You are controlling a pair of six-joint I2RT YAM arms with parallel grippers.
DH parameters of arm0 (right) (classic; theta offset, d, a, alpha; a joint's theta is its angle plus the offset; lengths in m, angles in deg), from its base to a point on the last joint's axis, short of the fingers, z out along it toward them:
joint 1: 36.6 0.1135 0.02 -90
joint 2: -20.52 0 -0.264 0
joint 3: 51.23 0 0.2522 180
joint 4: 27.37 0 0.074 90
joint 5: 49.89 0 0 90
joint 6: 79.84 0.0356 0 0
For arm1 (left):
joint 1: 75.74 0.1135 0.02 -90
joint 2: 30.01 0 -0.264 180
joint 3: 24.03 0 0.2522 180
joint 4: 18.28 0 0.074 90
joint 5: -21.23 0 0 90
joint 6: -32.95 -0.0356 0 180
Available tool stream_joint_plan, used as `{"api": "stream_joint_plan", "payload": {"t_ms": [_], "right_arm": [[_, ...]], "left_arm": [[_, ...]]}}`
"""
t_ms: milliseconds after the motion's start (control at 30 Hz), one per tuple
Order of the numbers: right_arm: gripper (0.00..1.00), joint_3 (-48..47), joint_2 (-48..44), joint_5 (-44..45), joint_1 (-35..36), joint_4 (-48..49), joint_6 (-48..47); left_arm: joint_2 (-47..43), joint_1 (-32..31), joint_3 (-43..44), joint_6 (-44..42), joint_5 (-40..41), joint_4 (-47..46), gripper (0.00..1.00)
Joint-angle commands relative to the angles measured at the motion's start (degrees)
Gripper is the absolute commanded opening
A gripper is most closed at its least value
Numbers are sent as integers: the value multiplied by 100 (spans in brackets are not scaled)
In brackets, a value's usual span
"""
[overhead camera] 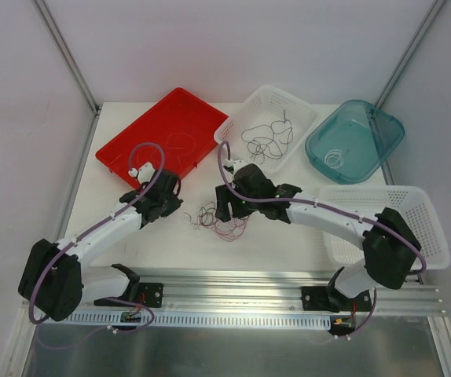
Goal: Untangle the cables
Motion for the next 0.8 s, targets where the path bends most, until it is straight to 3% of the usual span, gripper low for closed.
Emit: {"api": "stream_joint_plan", "payload": {"t_ms": [0, 100, 333, 767], "right_arm": [[74, -285, 442, -156, 81, 480, 248], [69, -215, 838, -104, 81, 726, 450], [39, 75, 1471, 45, 81, 1008, 1056], [33, 1103, 892, 933, -313, 507, 1197]], "left_arm": [[-565, 56, 114, -719, 191, 198, 0], [-978, 56, 316, -1211, 200, 285, 0], [-1751, 56, 1290, -2381, 208, 637, 0], [-2297, 56, 3260, -4868, 1895, 1015, 0]]}}
